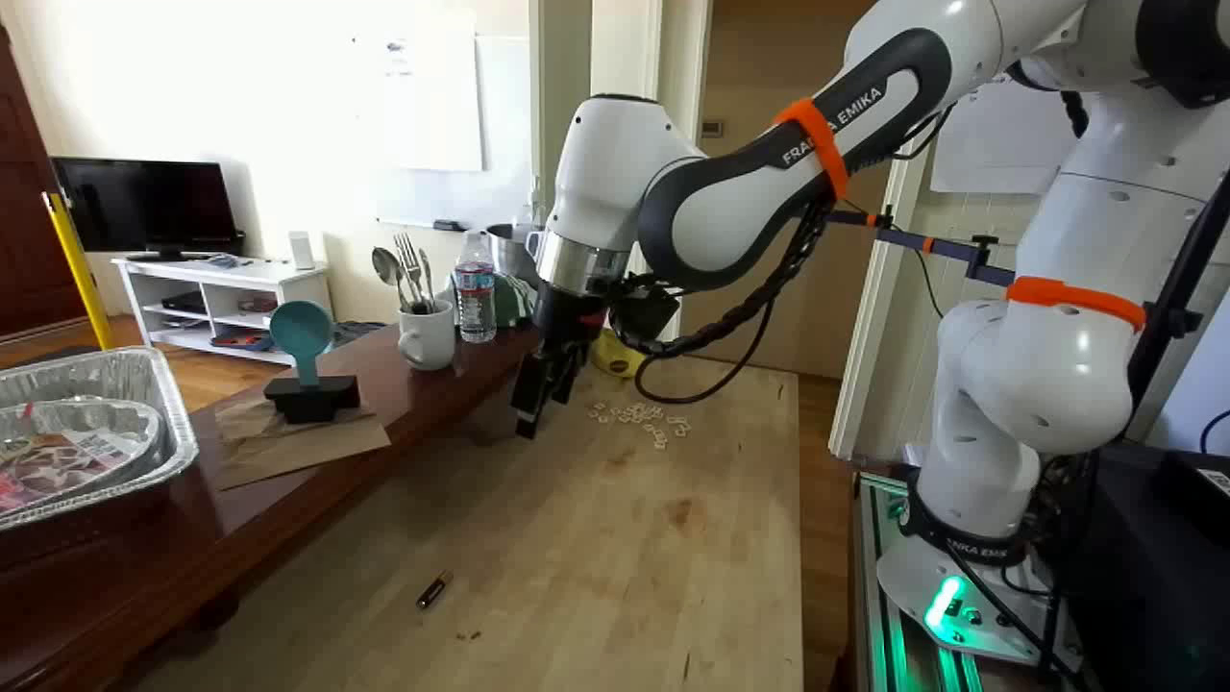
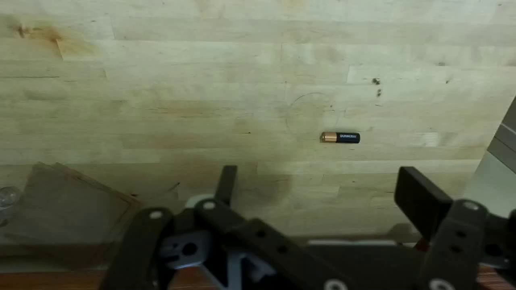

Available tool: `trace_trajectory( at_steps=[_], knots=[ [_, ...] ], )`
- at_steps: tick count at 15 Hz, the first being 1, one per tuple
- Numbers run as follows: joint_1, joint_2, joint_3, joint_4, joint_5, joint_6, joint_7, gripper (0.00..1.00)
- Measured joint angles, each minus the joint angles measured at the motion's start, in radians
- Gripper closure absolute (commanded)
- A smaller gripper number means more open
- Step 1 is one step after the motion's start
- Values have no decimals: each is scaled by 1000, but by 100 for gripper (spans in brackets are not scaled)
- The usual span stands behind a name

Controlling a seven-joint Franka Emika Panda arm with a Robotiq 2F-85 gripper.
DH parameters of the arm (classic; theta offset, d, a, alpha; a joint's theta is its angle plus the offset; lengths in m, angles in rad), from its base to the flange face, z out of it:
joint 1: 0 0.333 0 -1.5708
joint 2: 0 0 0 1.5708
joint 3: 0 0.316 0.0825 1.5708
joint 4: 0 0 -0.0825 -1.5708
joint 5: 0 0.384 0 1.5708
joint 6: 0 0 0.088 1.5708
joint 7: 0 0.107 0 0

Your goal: Form a new word using four tiles

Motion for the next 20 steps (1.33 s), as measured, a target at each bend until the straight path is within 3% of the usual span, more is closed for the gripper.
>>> trace_trajectory(
  at_steps=[10,20],
  knots=[
    [-2,-4,-26,-15,0,-1,-11,0],
    [-22,-102,-263,-218,56,106,-376,0]
  ],
)
